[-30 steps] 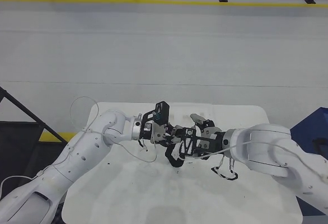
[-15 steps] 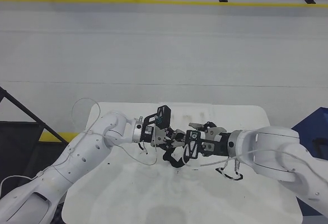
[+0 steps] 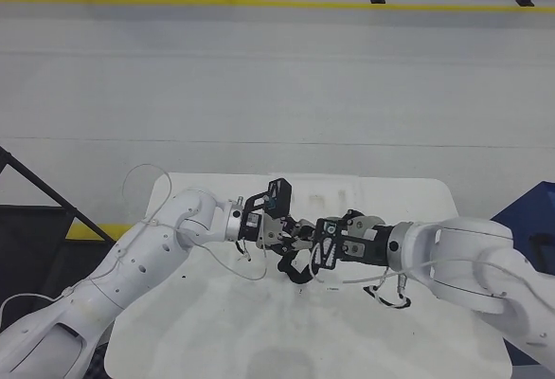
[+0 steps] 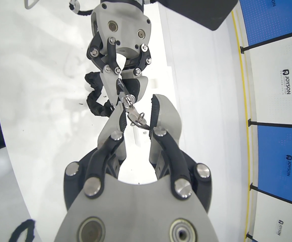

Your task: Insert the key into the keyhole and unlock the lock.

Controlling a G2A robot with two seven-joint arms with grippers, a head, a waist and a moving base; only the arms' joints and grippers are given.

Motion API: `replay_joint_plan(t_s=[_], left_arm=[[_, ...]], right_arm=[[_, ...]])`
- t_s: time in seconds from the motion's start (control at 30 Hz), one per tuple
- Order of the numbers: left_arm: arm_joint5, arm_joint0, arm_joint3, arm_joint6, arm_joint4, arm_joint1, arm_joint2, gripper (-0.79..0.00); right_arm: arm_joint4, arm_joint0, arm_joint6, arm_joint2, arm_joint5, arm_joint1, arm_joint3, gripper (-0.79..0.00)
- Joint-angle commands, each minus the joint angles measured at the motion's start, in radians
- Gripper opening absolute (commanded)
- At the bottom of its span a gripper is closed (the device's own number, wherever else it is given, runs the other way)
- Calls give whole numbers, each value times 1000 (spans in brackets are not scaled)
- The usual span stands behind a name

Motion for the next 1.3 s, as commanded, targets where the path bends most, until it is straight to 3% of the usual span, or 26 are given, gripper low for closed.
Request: replay_joint_plan(t_s=[0.0, 0.43, 0.47, 0.5, 0.9, 1.27], left_arm=[[0, 0, 0, 3, 2, 0, 2, -785], [0, -4, -3, 26, 25, 1, 13, -785], [0, -4, -4, 28, 26, 1, 14, -785], [0, -4, -4, 28, 29, 2, 14, -785], [0, 13, 57, 4, 123, 1, 43, -785], [0, 30, 162, -3, 227, -57, 156, -785]], right_arm=[[18, -5, 5, 6, 25, -2, -1, -785], [146, -28, 55, 35, 179, -16, 7, -785], [154, -29, 59, 39, 185, -17, 7, -366], [158, -30, 59, 42, 189, -17, 6, 0], [239, -99, 17, 140, 216, -10, 7, 0], [252, -190, 14, 224, 189, 5, -5, 0]])
